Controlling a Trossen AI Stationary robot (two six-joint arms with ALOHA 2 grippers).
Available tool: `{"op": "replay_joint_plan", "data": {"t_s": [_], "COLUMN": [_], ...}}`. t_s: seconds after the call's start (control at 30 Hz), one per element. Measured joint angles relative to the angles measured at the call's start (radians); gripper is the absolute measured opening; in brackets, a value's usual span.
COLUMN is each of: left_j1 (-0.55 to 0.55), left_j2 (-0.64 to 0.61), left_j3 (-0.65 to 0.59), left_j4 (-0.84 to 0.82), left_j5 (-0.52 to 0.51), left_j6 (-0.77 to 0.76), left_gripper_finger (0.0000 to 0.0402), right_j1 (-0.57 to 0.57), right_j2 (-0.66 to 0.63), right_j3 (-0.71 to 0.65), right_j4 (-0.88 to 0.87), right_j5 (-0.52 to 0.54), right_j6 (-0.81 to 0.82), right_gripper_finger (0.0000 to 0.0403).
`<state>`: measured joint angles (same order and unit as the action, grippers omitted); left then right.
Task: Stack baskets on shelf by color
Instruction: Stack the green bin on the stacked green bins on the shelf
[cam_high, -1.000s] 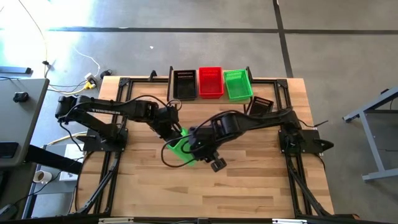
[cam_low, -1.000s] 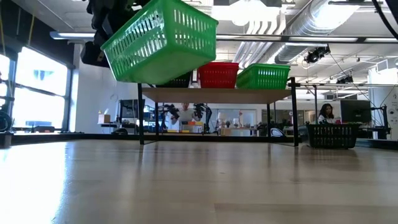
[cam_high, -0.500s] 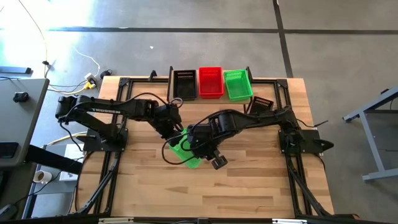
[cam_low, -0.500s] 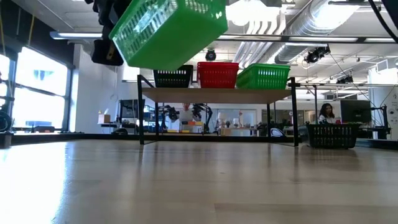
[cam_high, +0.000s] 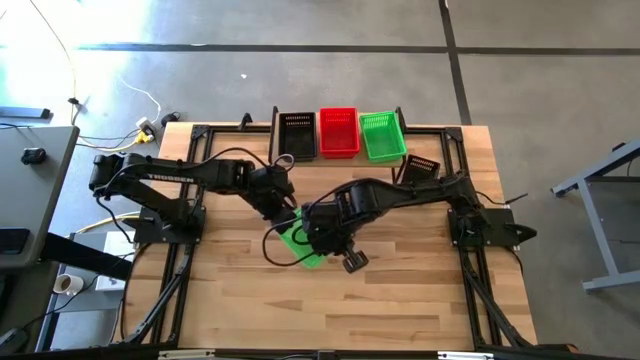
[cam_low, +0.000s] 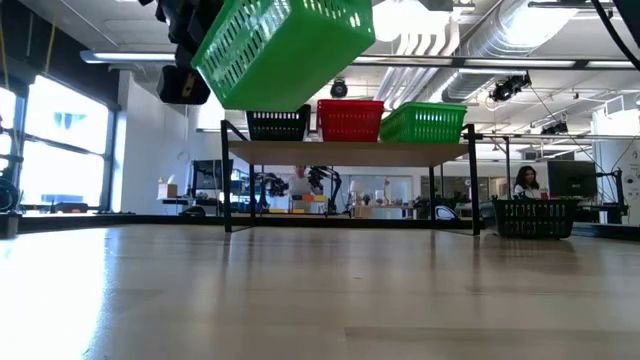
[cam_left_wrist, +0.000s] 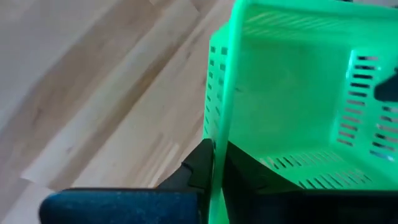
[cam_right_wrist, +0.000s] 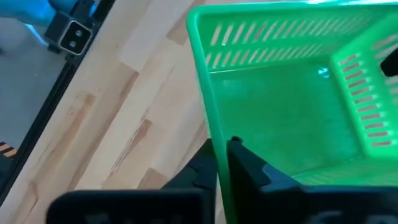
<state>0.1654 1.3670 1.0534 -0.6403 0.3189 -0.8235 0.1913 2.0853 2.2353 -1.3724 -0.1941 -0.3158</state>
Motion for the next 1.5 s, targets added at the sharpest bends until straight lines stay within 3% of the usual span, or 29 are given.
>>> {"op": "replay_joint_plan", "data": {"t_s": [0.17,0.63,0.93,1.5], "left_j1": [0.0,0.077,0.161,0.204], "left_j2": [0.0,0.0,0.0,0.0], "left_j3": [0.0,0.0,0.0,0.0], "left_j4": [0.01,0.133,0.138,0.14], "left_j5": [-0.065,-0.061,-0.061,-0.064], "left_j6": [0.009,0.131,0.274,0.439], "left_gripper_finger": [0.0042,0.0144,0.0154,0.0154], "right_j1": [-0.002,-0.029,-0.035,-0.044], "right_j2": [0.0,-0.002,-0.002,-0.151], "right_j3": [0.0,0.0,0.0,0.0], "right_j4": [-0.01,-0.085,-0.118,-0.148], "right_j5": [0.011,0.0,-0.005,0.309], "right_j6": [0.02,0.183,0.288,0.265], "right_gripper_finger": [0.0003,0.0001,0.0,0.0]}}
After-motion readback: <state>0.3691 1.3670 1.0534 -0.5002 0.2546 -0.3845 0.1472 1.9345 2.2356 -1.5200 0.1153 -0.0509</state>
